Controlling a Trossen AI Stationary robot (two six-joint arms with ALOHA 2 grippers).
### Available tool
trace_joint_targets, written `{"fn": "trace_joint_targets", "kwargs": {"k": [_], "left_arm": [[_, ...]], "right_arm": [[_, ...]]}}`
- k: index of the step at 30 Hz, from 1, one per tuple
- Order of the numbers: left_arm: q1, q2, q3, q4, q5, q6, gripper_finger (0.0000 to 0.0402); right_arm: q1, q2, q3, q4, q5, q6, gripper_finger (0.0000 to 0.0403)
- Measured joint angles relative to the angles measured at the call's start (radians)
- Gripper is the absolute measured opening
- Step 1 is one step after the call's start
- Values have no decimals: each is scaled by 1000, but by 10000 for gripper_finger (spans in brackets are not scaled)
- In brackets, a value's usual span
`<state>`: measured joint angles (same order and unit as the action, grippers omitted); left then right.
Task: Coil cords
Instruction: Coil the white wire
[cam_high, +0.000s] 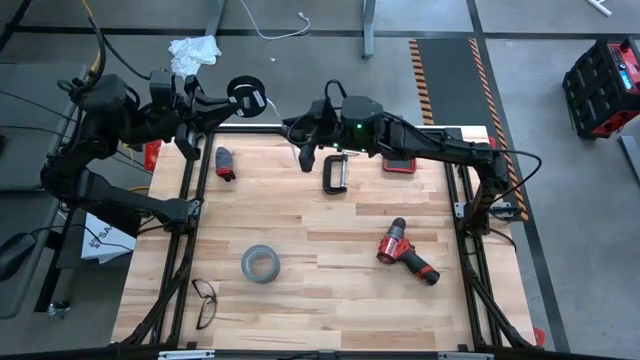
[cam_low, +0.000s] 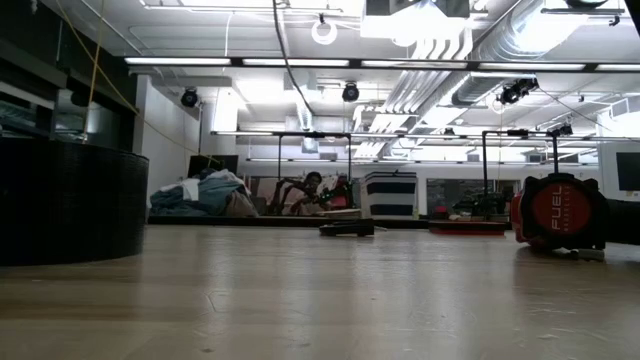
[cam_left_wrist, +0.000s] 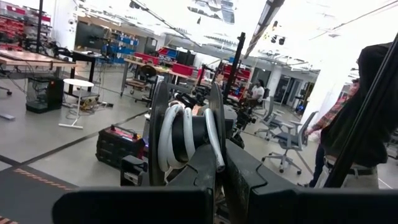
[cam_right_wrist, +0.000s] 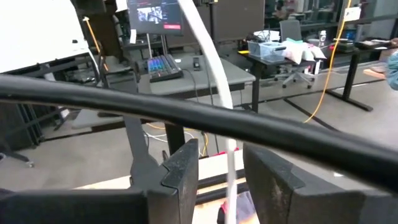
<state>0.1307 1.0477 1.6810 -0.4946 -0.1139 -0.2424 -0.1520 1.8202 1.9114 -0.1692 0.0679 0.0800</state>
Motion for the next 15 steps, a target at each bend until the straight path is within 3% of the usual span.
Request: {"fn": "trace_joint_targets", "kwargs": {"k": [10,15], "left_arm": [[0,0,0,0,0,-1,5],[0,0,0,0,0,-9,5]], "right_arm": [[-1,0,0,-11,8,-1,118],[-1,0,0,-31,33,-1,93]]}}
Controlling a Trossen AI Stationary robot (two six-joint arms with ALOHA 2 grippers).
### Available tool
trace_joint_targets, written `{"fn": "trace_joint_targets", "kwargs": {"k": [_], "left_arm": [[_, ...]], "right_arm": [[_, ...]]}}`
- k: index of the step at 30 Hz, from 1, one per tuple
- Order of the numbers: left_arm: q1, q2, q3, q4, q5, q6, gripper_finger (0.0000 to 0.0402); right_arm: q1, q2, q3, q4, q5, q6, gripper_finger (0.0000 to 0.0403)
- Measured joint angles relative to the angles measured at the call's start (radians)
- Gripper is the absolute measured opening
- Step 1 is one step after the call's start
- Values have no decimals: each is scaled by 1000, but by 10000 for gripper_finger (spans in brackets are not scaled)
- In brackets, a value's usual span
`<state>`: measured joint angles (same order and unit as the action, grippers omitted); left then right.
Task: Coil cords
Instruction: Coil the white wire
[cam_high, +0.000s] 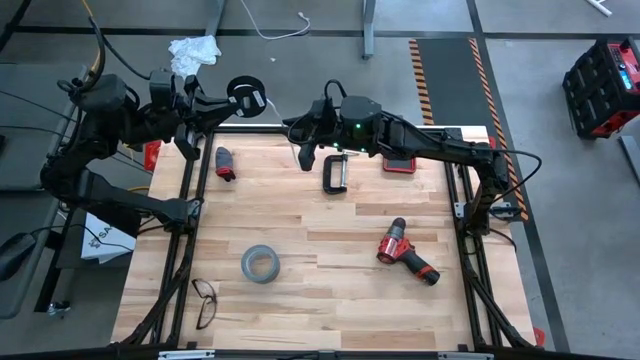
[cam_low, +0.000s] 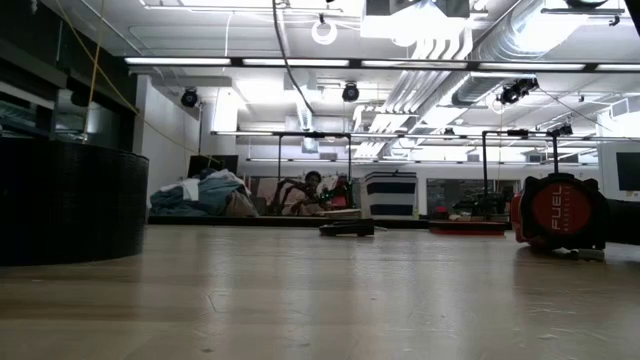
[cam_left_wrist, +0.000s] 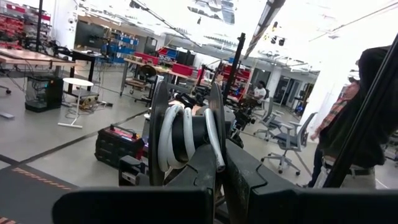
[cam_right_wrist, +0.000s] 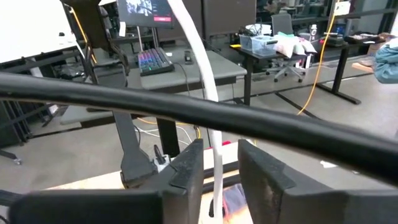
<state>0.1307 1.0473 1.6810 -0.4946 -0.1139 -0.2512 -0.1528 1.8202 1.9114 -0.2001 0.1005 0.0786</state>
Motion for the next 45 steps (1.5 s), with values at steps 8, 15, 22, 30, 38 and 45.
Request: {"fn": "trace_joint_targets", "kwargs": {"k": [8,15,22,30,38,45], "left_arm": [[0,0,0,0,0,0,5],[0,0,0,-1,-15,-5,5],[0,27,0,15,-100,-84,5],[0,117,0,173,-71,-202,5],[0,169,-1,283,70,-444,5],[-1,190,-1,285,212,-695,5]], "right_arm": [[0,0,0,0,1,0,50],[11,0,0,0,0,9,7],[76,2,0,65,-27,18,2],[131,46,0,207,-30,32,1],[139,77,1,285,-40,54,0],[138,78,0,350,-59,44,0]]}}
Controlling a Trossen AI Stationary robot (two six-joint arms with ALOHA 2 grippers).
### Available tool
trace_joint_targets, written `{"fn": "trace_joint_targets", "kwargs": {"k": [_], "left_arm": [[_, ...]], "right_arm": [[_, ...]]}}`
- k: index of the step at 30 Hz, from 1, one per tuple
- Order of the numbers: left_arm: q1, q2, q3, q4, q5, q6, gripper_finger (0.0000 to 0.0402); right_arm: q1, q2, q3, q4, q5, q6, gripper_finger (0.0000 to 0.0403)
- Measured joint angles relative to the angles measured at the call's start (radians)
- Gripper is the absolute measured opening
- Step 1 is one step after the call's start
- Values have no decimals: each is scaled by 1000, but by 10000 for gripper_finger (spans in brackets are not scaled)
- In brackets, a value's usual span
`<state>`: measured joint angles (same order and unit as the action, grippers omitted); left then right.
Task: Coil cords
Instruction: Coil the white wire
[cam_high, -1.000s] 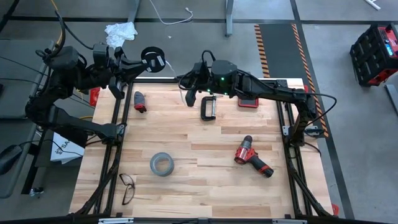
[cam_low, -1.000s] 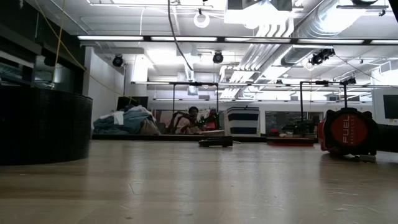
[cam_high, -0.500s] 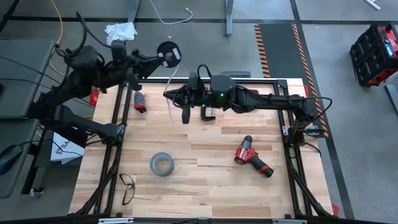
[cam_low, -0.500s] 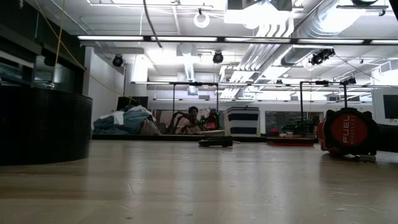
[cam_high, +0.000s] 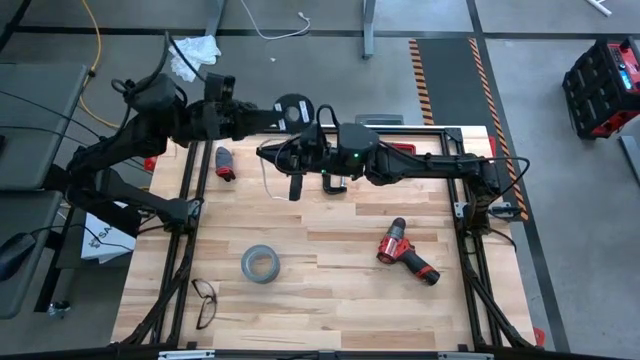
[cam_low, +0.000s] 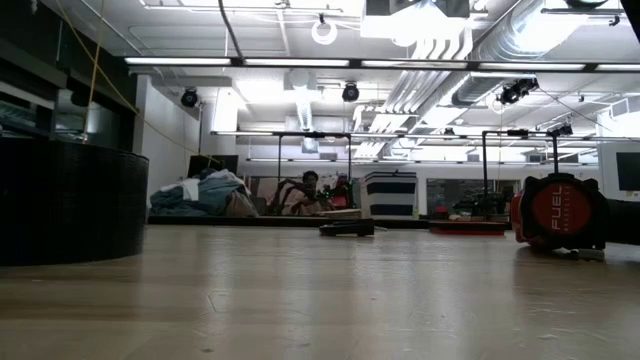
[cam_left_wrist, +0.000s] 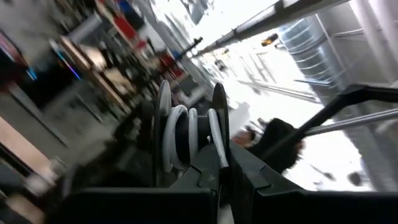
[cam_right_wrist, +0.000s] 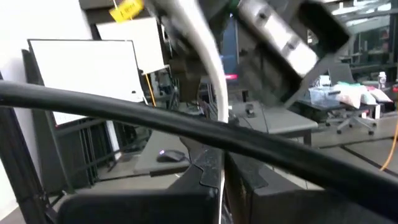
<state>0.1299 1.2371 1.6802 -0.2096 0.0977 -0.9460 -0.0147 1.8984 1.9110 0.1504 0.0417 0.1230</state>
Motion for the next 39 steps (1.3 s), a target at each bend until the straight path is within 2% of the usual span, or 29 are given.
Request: {"fn": "trace_joint_targets", "kwargs": {"k": [4,10,18,26,30,39], "left_arm": [[0,2,0,-11,69,-93,5],[16,-18,2,-96,100,-89,5],[21,-22,3,-107,78,-24,5],[37,-25,2,-109,-1,37,5],[48,-20,-1,-126,2,25,5],[47,-21,0,-82,42,-110,5]], "right_arm": [[0,0,0,13,-1,0,0],[5,0,0,40,-21,-8,0],[1,0,-1,87,-28,-7,0],[8,0,-1,102,-62,-14,0],[10,0,0,101,-63,-19,0],[6,0,0,100,-58,-36,0]]}}
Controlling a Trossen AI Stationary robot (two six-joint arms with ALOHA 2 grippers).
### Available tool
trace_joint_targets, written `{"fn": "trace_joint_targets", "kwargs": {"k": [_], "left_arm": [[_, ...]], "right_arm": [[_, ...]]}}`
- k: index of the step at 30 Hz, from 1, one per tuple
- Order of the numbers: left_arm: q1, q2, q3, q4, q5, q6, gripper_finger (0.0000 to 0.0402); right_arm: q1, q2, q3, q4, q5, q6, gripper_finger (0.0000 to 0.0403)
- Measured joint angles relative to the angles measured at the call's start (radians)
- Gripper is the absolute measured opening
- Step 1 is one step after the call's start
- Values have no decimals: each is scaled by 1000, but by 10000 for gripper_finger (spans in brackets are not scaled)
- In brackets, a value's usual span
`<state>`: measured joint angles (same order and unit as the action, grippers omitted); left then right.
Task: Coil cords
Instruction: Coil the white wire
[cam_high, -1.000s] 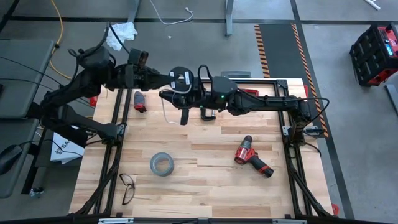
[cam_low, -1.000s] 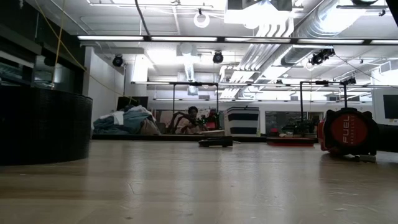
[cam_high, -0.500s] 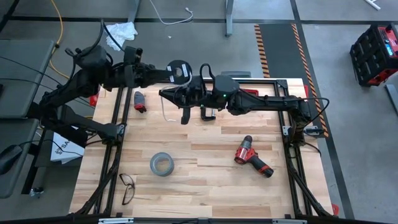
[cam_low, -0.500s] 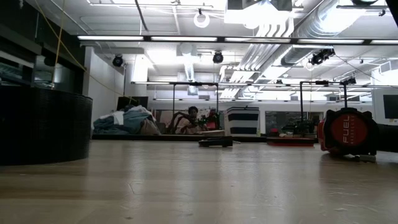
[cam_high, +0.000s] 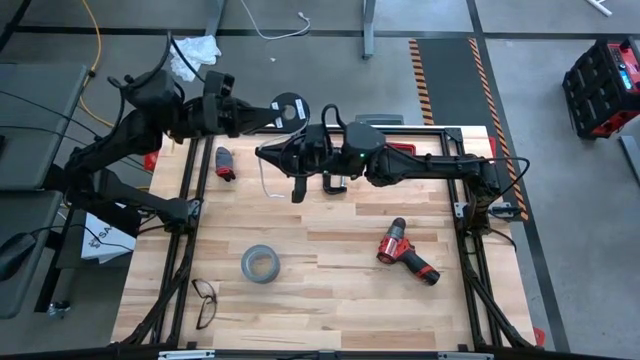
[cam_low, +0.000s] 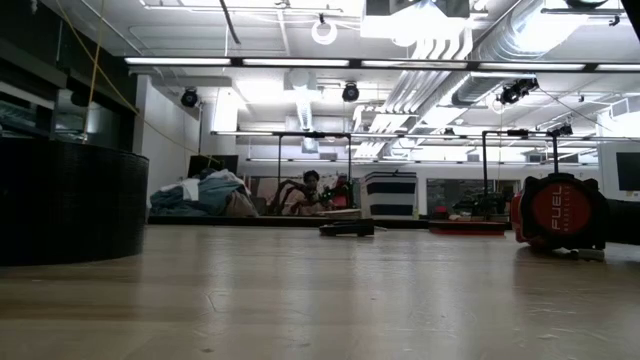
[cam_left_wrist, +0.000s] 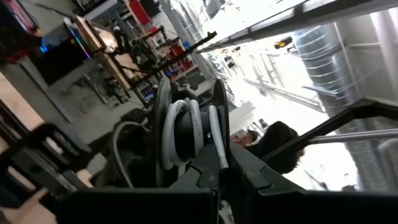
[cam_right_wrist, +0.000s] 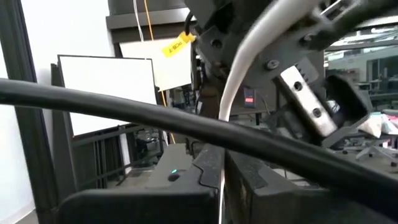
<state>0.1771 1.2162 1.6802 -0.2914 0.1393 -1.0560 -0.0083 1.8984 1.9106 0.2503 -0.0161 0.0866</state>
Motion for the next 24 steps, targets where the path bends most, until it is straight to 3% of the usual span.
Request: {"fn": "trace_joint_targets", "kwargs": {"k": [24], "left_arm": [[-96,28,1,89,76,-202,5]], "right_arm": [[-4,-4,3,82,26,-28,0]]}}
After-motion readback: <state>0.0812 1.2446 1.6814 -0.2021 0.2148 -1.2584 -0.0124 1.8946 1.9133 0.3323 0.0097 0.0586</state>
